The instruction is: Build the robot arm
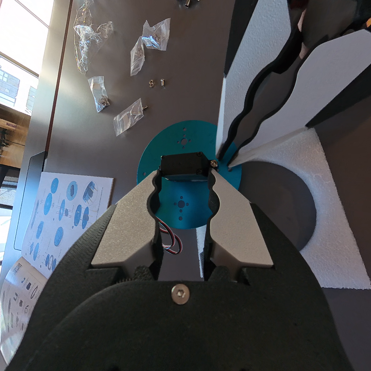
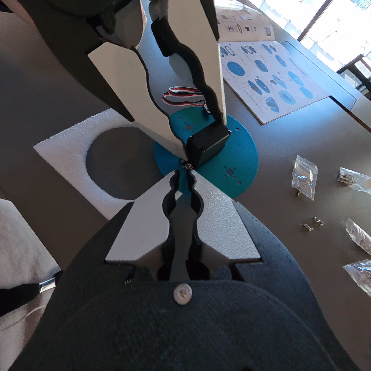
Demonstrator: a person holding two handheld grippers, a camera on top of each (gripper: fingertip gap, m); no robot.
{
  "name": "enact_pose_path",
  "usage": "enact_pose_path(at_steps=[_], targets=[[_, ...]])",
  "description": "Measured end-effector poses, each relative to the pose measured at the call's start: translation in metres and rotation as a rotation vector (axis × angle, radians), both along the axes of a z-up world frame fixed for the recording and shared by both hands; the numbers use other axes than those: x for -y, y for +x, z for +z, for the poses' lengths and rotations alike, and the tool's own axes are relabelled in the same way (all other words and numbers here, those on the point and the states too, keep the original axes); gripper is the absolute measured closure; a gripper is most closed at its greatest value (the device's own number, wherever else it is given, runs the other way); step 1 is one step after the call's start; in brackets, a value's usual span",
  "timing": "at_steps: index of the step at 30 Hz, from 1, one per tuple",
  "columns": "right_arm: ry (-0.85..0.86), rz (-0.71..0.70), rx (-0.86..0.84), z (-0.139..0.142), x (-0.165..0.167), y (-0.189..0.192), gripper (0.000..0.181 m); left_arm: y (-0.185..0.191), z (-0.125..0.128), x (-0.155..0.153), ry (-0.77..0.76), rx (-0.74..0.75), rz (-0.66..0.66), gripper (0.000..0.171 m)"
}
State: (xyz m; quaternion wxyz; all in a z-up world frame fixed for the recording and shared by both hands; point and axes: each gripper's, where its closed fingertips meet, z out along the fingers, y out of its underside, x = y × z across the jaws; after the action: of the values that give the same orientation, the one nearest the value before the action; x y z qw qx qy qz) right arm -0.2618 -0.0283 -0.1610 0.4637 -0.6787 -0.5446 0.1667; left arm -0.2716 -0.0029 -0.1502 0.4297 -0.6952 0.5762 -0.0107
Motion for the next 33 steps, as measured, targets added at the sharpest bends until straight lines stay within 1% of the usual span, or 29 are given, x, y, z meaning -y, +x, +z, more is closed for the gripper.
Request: enact_pose_path(at_steps=[3, 7, 11, 13, 17, 20, 24, 27, 31, 33], targets=[[0.022, -0.020, -0.008, 0.0025, -0.0046, 0.0009, 0.172, -0.0001, 0.0000, -0.0001, 0.000, 0.000, 0.000, 0.126], [0.022, -0.008, 0.000, 0.0012, -0.0045, -0.0004, 0.172, 0.0001, 0.0000, -0.0003, -0.004, 0.000, 0.001, 0.126], [0.013, 0.017, 0.023, -0.0025, 0.0017, -0.0011, 0.176, 0.0000, 0.0000, -0.0003, -0.007, 0.003, 0.002, 0.126], [0.034, 0.003, 0.017, -0.0004, -0.0003, -0.0002, 0.176, 0.0000, -0.0001, -0.0004, -0.007, 0.002, 0.002, 0.125], [0.053, -0.010, 0.011, 0.0016, -0.0058, -0.0013, 0.166, 0.0003, 0.0000, -0.0005, -0.008, 0.001, 0.003, 0.126], [0.047, 0.013, 0.025, -0.0008, -0.0016, -0.0027, 0.167, 0.0001, -0.0001, -0.0006, -0.011, 0.003, 0.003, 0.126], [0.017, 0.009, 0.029, -0.0024, 0.0020, -0.0008, 0.170, 0.0000, -0.0001, -0.0006, -0.012, 0.003, 0.004, 0.126], [0.038, -0.006, 0.024, 0.0008, -0.0014, 0.0006, 0.170, 0.0001, -0.0001, -0.0006, -0.011, 0.001, 0.003, 0.126], [0.057, 0.011, 0.061, -0.0008, -0.0013, 0.0027, 0.170, 0.0000, -0.0002, -0.0007, -0.015, 0.004, 0.003, 0.126], [0.027, 0.011, 0.041, 0.0005, -0.0014, 0.0047, 0.170, -0.0002, -0.0001, -0.0008, -0.016, 0.005, 0.004, 0.125]])
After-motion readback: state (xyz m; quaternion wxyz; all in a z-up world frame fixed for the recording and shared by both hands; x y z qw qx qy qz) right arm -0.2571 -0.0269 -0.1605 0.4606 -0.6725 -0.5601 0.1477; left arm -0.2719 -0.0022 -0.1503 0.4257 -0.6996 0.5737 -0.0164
